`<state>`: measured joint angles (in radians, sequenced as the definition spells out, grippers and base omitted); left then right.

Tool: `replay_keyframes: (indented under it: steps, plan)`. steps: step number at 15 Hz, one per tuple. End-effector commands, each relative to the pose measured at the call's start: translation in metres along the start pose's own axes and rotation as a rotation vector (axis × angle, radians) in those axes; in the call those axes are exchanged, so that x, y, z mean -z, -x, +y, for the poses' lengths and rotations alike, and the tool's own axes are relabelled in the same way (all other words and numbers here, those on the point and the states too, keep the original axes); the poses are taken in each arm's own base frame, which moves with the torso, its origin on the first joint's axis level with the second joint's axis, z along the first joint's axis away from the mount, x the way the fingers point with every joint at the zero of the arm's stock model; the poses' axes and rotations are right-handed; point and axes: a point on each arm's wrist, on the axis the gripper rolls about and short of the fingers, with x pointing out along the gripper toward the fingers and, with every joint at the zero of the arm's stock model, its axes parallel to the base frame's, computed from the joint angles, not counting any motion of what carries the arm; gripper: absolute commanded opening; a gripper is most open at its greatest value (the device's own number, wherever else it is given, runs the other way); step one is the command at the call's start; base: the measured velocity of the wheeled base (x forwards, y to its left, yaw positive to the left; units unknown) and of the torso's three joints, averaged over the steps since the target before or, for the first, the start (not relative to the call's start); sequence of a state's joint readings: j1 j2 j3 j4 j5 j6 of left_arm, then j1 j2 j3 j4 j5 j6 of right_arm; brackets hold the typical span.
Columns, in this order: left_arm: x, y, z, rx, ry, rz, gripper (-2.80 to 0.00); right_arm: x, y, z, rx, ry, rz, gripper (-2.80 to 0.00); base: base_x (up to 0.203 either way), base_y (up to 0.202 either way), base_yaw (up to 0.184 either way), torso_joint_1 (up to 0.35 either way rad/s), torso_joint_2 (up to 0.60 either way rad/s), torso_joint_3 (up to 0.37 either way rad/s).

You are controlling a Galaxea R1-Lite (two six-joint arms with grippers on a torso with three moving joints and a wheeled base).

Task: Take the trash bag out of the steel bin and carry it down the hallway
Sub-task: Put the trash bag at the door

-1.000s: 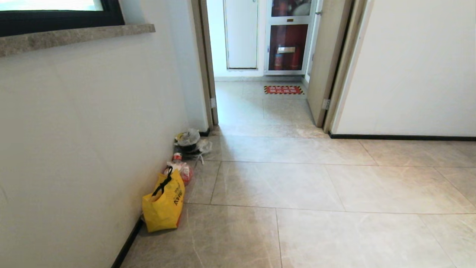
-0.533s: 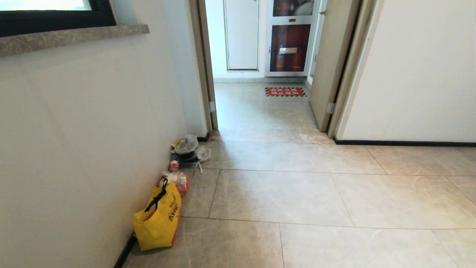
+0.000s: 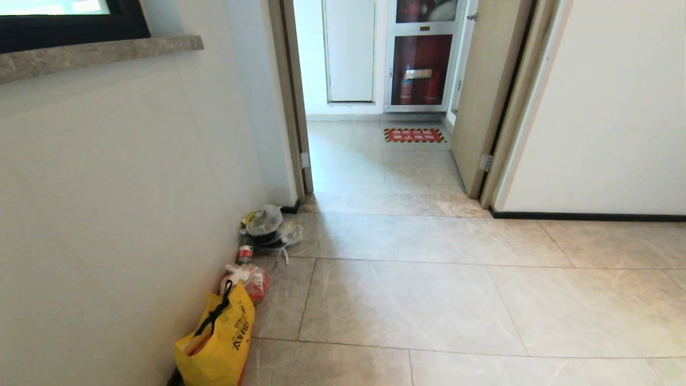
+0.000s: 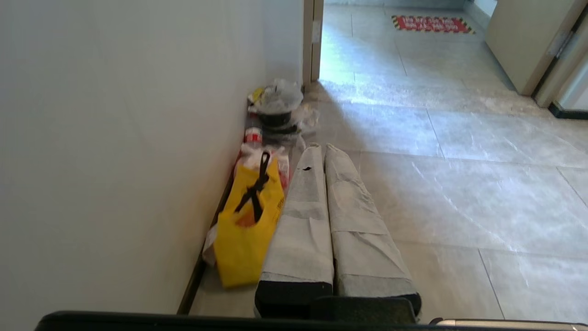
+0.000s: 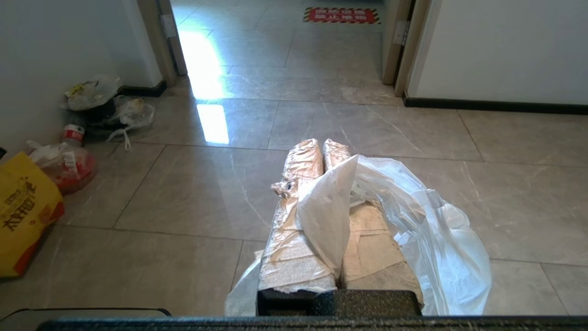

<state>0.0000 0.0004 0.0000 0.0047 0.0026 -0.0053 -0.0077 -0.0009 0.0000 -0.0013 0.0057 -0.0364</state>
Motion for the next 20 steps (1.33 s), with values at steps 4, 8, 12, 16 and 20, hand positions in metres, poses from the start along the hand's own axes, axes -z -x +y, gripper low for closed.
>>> replay_keyframes:
  steps: [4,8,12,16,20]
  plan:
    - [0.0000,0.0000,0.0000,0.000,0.001,-0.001,-2.80,0.0000,-0.0001,0.0000,0.000,0.000,0.001,-2.80,0.195,0.000,0.002,0.004,0.00,0.002]
    - [0.0000,0.0000,0.0000,0.000,0.001,-0.001,-2.80,0.0000,-0.0001,0.0000,0.000,0.000,0.001,-2.80,0.198,0.000,0.000,0.001,0.00,0.001]
    - [0.0000,0.0000,0.0000,0.000,0.001,-0.001,-2.80,0.0000,-0.0001,0.0000,0.000,0.000,0.001,-2.80,0.192,0.000,0.000,0.004,0.00,0.000]
    - [0.0000,0.0000,0.0000,0.000,0.001,-0.001,-2.80,0.0000,-0.0001,0.0000,0.000,0.000,0.001,-2.80,0.192,0.000,0.000,0.001,0.00,0.003]
    - [0.0000,0.0000,0.0000,0.000,0.001,-0.001,-2.80,0.0000,-0.0001,0.0000,0.000,0.000,0.001,-2.80,0.195,0.000,0.000,0.002,0.00,0.004]
